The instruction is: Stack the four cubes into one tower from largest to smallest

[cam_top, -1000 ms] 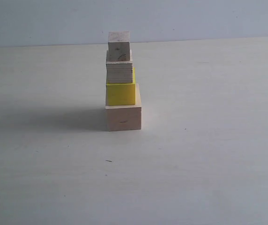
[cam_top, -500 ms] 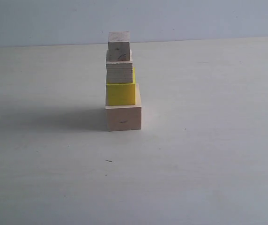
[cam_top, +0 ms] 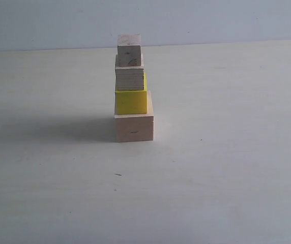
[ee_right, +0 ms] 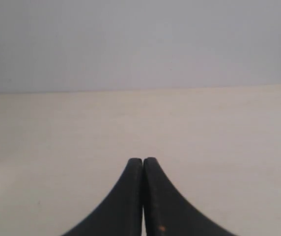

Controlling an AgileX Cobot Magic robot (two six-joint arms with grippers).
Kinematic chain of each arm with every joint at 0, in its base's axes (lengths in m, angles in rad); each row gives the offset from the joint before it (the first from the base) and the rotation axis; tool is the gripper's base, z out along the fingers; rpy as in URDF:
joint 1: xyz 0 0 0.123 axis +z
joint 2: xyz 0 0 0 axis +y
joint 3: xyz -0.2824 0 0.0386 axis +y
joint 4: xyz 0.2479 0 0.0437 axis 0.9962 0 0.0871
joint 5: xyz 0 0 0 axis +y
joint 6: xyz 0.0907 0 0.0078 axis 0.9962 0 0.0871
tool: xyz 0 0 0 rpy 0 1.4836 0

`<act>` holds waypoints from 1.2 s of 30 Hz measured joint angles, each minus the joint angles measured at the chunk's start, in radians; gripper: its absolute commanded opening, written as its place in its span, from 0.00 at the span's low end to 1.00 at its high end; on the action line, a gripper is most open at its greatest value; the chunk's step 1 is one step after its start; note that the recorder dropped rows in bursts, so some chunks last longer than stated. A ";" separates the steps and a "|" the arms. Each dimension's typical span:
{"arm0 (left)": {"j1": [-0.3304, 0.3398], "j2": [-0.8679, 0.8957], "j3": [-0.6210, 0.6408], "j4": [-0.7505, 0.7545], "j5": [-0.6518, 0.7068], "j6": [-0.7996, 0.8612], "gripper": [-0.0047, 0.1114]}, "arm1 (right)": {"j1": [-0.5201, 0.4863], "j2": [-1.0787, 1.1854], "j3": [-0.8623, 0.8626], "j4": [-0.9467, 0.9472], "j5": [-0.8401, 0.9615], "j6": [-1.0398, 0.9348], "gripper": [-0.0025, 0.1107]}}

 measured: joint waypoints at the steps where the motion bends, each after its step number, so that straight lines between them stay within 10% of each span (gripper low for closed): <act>1: 0.000 0.000 0.000 0.000 0.000 0.000 0.04 | 0.000 -0.002 0.006 -0.007 0.015 0.000 0.02; 36: 0.000 0.000 0.000 0.000 0.002 0.000 0.04 | 0.000 -0.053 0.049 -0.054 0.028 0.079 0.02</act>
